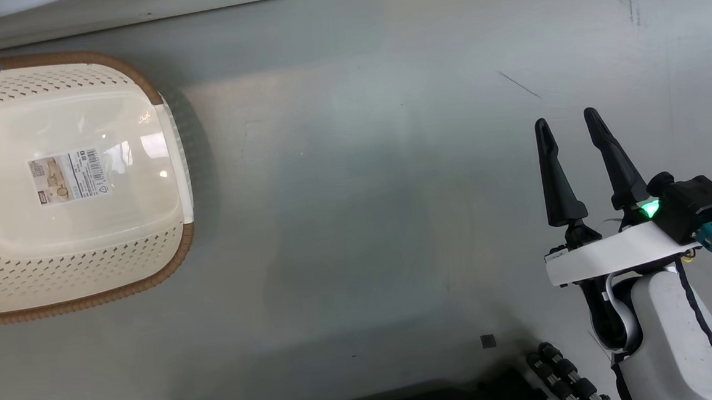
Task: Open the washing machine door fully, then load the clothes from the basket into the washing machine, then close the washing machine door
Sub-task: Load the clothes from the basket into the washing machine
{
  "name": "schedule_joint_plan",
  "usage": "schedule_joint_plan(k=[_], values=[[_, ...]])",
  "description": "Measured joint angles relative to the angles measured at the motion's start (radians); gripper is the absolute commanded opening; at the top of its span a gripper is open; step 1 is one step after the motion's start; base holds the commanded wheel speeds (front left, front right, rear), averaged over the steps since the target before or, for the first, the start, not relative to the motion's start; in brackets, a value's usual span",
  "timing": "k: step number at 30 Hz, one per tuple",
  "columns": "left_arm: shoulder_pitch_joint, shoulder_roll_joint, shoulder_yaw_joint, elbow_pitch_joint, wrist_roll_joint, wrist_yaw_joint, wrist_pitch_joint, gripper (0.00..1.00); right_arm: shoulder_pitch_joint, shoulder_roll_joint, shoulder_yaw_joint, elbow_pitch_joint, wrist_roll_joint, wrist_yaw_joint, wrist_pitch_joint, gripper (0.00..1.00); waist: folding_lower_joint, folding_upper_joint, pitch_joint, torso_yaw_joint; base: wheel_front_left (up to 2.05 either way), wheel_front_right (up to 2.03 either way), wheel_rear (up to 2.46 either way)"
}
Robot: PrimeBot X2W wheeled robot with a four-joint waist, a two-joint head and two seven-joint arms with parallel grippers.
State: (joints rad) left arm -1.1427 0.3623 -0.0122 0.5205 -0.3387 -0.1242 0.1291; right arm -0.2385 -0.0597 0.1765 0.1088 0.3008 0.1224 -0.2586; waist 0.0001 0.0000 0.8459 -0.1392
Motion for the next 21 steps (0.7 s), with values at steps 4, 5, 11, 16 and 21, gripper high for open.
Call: schedule_joint_plan(k=[4, 5, 11, 16, 21], values=[[-0.028, -0.002, -0.010, 0.024, 0.003, 0.000, -0.027, 0.00, 0.002, 0.001, 0.006, 0.004, 0.000, 0.000, 0.000, 1.00, 0.0000, 0.0000, 0.014, 0.004, 0.00, 0.00, 0.00], [-0.034, -0.002, -0.015, 0.023, 0.003, 0.000, -0.034, 0.00, 0.002, 0.001, 0.006, 0.003, 0.000, 0.000, 0.000, 1.00, 0.0000, 0.0000, 0.016, 0.005, 0.00, 0.00, 0.00], [-0.106, 0.000, -0.029, 0.011, 0.046, 0.000, -0.146, 0.00, 0.001, 0.001, 0.013, 0.000, 0.000, 0.000, 0.000, 1.00, 0.0000, 0.0000, 0.031, 0.010, 0.00, 0.00, 0.00], [-0.171, 0.012, -0.047, -0.038, 0.100, 0.000, -0.298, 0.00, 0.001, 0.003, 0.017, 0.001, 0.001, 0.000, 0.000, 1.00, -0.0001, 0.0000, 0.041, 0.008, 0.00, 0.00, 0.00], [-0.229, 0.030, -0.075, -0.079, 0.151, 0.000, -0.428, 0.00, 0.001, 0.003, 0.017, 0.001, 0.007, 0.000, 0.000, 1.00, -0.0001, 0.0000, 0.051, 0.003, 0.00, 0.00, 0.00]])
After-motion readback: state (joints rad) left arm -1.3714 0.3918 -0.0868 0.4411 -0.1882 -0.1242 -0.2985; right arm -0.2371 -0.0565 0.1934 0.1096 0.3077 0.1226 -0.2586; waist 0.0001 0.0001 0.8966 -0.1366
